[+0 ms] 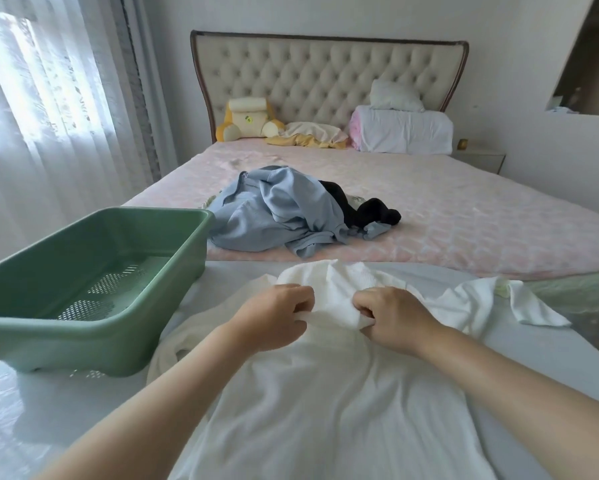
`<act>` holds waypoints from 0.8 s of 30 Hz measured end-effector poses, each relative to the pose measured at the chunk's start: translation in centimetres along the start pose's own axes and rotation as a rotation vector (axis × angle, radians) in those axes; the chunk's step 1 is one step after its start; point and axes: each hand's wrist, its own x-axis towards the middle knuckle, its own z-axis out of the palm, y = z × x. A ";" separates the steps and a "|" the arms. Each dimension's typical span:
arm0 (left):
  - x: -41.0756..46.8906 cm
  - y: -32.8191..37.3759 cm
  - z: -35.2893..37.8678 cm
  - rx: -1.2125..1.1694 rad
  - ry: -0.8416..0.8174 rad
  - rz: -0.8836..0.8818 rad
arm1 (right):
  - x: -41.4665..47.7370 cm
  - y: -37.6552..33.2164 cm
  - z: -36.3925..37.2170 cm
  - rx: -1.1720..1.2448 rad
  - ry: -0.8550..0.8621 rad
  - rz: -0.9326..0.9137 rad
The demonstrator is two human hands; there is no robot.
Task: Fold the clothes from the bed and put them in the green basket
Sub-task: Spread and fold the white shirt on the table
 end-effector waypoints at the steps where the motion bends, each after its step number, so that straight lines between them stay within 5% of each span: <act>1: -0.5 0.4 -0.3 -0.025 -0.143 -0.036 | -0.4 -0.5 0.0 0.035 -0.111 0.038; 4: -1.6 1.5 -1.4 0.005 -0.598 -0.130 | -1.6 -2.1 -0.3 0.153 -0.478 0.082; 6: -1.8 1.8 -1.9 -0.076 -0.669 -0.204 | -1.9 -2.7 -1.1 0.309 -0.617 0.115; 8: -1.4 1.7 -1.7 -0.177 -0.485 -0.202 | -1.7 -2.4 -1.6 0.456 -0.487 0.199; 11: -0.4 0.9 -0.1 -0.020 -0.172 -0.088 | -1.4 -1.2 -1.0 0.363 -0.123 0.263; 15: 0.3 -0.4 3.3 0.090 -0.239 -0.048 | -1.4 -0.1 0.8 0.266 -0.289 0.227; 18: 1.0 -1.2 4.4 0.025 -0.125 -0.064 | -0.7 0.4 1.5 0.141 -0.410 0.247; 24: 2.0 -0.4 2.5 -0.168 0.263 -0.135 | 1.0 1.0 1.3 0.076 0.037 0.291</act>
